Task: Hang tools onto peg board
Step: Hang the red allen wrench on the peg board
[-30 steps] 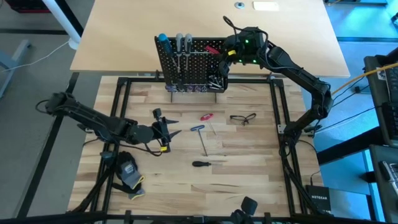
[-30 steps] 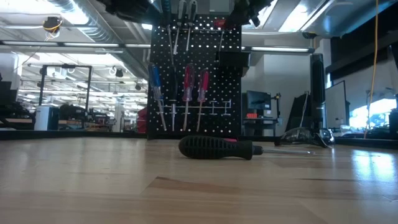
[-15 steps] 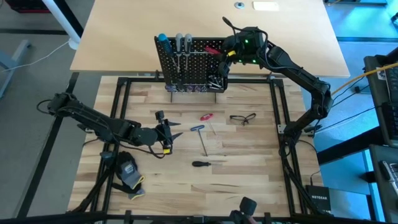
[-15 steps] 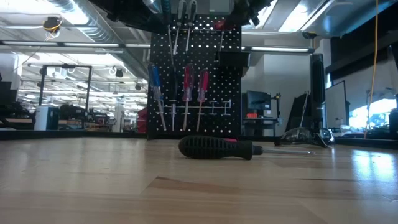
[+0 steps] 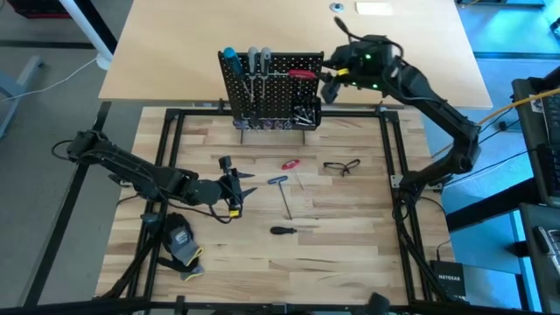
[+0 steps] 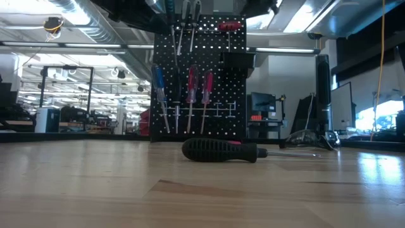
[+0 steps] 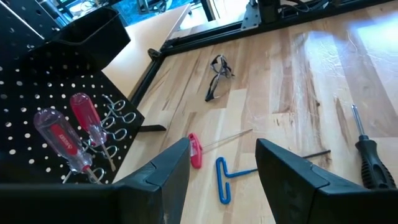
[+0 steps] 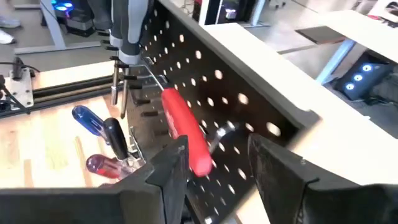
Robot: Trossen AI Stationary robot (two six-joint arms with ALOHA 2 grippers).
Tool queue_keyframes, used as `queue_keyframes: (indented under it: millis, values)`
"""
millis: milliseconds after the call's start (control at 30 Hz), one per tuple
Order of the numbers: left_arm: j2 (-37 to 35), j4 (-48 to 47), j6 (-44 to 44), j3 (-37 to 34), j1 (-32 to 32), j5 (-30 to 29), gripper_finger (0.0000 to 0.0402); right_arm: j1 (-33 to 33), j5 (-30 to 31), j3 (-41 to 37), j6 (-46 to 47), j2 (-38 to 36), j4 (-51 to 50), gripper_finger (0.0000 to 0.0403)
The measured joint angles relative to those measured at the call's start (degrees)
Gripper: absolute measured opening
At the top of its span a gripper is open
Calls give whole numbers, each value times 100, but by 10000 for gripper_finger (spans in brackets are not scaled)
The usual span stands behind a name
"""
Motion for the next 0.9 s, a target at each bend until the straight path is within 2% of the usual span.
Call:
queue_keyframes:
  millis: [133,233,433,667,767,900]
  values:
    - [0,-2,6,-4,0,0,171,2,-10,0,111,-316,-465,169]
    - [0,-5,6,-4,0,0,171,81,-337,4,239,-544,-953,169]
    - [0,-7,6,-4,0,0,171,994,-454,-22,515,-671,-1860,169]
    - [0,-163,-177,-4,-16,2,171,2465,491,-797,1154,-677,-2309,169]
    - [0,-311,-393,-4,-24,0,171,2926,777,-1302,1524,-675,-2090,170]
    - [0,-810,-841,-4,-57,4,171,3377,902,-2125,1964,-673,-1273,170]
